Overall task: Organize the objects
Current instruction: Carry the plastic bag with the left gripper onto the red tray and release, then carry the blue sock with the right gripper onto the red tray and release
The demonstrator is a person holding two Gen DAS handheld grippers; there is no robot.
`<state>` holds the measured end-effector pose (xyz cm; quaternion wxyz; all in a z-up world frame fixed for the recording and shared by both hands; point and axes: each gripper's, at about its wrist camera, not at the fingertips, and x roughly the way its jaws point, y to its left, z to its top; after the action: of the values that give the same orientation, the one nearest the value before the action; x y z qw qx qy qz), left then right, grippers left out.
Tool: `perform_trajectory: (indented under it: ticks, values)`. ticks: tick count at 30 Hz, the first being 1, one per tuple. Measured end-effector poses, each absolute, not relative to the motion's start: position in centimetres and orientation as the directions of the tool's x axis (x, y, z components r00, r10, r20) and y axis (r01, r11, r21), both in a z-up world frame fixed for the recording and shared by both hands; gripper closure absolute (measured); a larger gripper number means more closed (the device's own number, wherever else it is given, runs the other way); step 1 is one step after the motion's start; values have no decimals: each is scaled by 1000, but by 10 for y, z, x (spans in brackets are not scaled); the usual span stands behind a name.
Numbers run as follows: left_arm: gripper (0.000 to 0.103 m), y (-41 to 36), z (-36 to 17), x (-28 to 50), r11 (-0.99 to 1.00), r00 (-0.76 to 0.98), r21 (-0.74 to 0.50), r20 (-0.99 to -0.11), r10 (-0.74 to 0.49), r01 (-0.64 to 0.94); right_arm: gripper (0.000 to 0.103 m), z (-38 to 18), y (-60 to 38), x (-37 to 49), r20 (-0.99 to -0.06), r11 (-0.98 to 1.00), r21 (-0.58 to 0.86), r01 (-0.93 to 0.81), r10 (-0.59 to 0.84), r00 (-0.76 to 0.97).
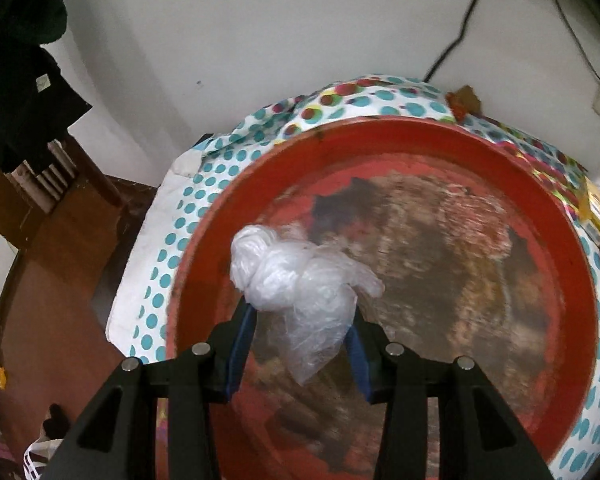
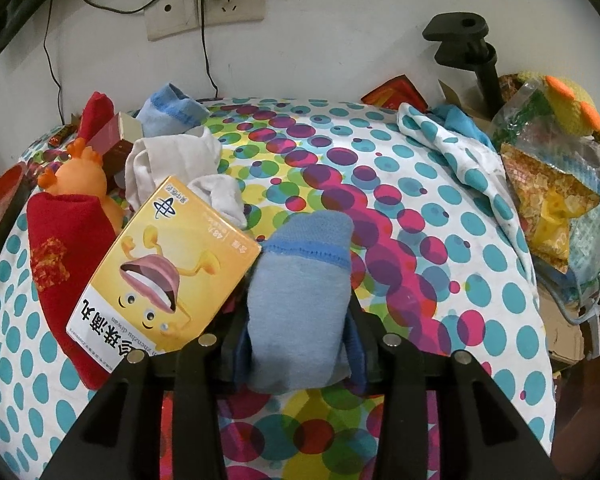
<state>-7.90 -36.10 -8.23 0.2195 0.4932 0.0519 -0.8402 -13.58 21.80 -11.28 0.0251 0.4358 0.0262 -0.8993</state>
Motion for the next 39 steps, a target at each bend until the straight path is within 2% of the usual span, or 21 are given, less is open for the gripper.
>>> perform_trajectory:
  ticks: [9, 14, 24, 30, 39]
  values:
    - [53, -377, -95, -89, -904, -388, 126, -872, -297, 409, 66, -113, 218, -136, -786, -997, -24, 69, -24, -618]
    - [42, -381, -95, -82, -902, -387, 93, -881, -272, 422, 66, -113, 218, -136, -786, -997, -25, 69, -23, -618]
    - [42, -344, -67, -43, -893, -433, 89, -851, -299, 442, 66, -112, 217, -136, -785, -997, -32, 70, -18, -620]
    - [42, -299, -53, -8, -901, -495, 82, -813, -308, 426, 71, -109, 219, -134, -775, -997, -29, 70, -22, -632]
    - [41, -270, -35, 23, -903, -569, 88, -750, -338, 421, 72, -93, 231, -123, -750, -1000, -24, 11, 10, -661]
